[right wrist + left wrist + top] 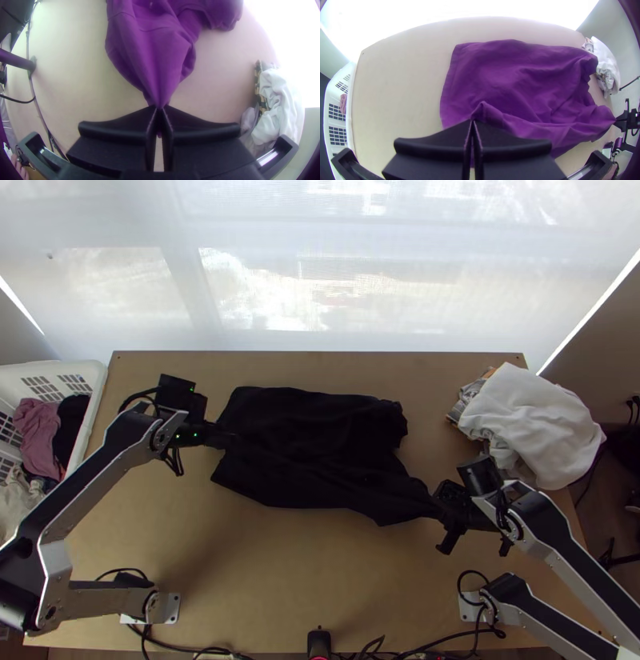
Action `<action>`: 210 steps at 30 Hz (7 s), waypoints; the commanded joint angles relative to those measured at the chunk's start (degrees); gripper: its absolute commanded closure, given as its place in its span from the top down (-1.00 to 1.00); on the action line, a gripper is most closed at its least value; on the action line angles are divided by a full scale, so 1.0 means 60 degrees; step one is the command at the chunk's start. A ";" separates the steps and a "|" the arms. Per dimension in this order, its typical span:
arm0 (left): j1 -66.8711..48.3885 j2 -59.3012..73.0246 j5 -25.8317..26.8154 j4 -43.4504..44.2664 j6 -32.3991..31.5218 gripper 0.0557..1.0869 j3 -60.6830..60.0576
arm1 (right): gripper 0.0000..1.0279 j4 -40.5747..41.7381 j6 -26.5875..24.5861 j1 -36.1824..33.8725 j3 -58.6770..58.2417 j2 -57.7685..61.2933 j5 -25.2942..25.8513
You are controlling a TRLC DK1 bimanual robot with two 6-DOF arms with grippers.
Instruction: Fold the t-shirt
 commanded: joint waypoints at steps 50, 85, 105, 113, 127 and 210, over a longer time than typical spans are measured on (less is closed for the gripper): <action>-0.0312 0.0711 0.1031 0.4820 0.1221 -0.30 -0.2829 | -0.95 -0.3079 0.0771 -0.0036 0.1727 -0.1738 0.0204; -0.1982 0.1019 0.0372 0.1524 0.0723 0.65 -0.1467 | -0.95 -0.3094 0.0771 -0.0403 0.1097 -0.2368 0.0263; -0.2260 0.1605 0.0387 0.1158 0.0532 0.11 -0.1320 | -0.95 -0.3064 0.0756 -0.0490 0.1185 -0.2324 0.0351; -0.2158 0.1429 0.0387 0.0953 0.0591 -0.82 -0.1394 | -0.95 -0.3006 0.0742 -0.0520 0.1200 -0.2324 0.0380; -0.0810 -0.2438 0.0460 -0.1464 0.1016 -0.93 -0.0969 | -0.95 -0.2727 0.0639 -0.0549 0.2035 -0.1972 0.0439; 0.1768 -0.7726 -0.0009 0.1421 0.1396 -0.94 0.0584 | -0.95 0.0993 -0.0738 0.0301 0.7089 -0.1181 0.3017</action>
